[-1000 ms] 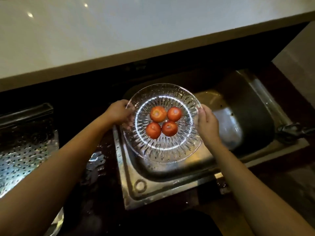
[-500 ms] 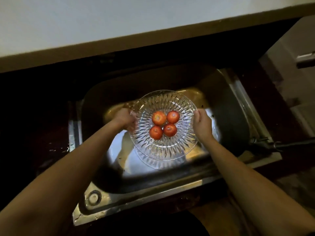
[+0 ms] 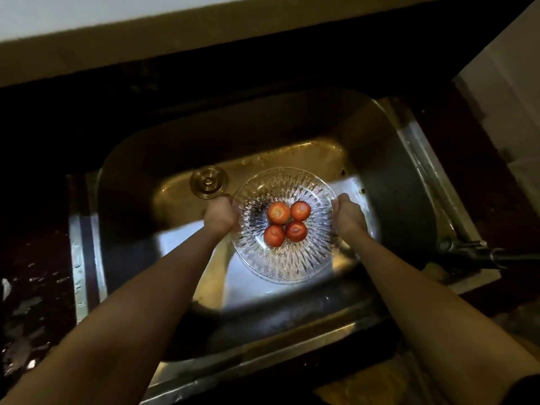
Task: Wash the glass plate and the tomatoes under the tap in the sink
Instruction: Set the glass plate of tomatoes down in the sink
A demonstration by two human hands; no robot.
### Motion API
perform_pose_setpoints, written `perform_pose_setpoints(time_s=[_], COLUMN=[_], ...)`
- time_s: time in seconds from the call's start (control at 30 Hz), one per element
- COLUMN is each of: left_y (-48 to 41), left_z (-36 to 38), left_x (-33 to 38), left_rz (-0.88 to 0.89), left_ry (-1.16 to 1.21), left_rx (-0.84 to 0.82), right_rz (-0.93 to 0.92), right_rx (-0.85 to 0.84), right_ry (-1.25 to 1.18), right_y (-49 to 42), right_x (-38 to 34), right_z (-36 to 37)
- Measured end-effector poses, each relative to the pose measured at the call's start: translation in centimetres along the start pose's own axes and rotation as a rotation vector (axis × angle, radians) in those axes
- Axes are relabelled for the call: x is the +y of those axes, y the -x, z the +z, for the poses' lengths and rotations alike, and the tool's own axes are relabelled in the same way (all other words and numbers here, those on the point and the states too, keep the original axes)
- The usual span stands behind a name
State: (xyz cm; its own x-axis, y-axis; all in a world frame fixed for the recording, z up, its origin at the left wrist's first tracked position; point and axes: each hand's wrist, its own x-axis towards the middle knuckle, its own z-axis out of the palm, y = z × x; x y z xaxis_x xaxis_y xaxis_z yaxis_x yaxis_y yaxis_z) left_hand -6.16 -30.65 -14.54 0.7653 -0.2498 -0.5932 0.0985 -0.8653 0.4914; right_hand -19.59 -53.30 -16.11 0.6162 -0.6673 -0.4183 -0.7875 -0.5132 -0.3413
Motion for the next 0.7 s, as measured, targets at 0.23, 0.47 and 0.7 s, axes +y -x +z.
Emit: perform_pose_setpoints(time_s=[0.23, 0.47, 0.7], left_y=[-1.4, -1.4, -1.5], left_z=[1.5, 3.0, 3.7], left_x=[0.1, 0.0, -0.6], left_rz=[0.028, 0.104, 0.114], left_ry=[-0.155, -0.277, -0.221], left_rx=[0.045, 0.130, 0.181], right_rz=[0.000, -0.033, -0.072], right_rx=[-0.012, 0.011, -0.052], right_ry=[0.127, 0.240, 0.206], right_y=[-2.2, -2.9, -2.8], right_x=[0.0, 0.4, 0.6], right_z=[1.0, 1.5, 1.1])
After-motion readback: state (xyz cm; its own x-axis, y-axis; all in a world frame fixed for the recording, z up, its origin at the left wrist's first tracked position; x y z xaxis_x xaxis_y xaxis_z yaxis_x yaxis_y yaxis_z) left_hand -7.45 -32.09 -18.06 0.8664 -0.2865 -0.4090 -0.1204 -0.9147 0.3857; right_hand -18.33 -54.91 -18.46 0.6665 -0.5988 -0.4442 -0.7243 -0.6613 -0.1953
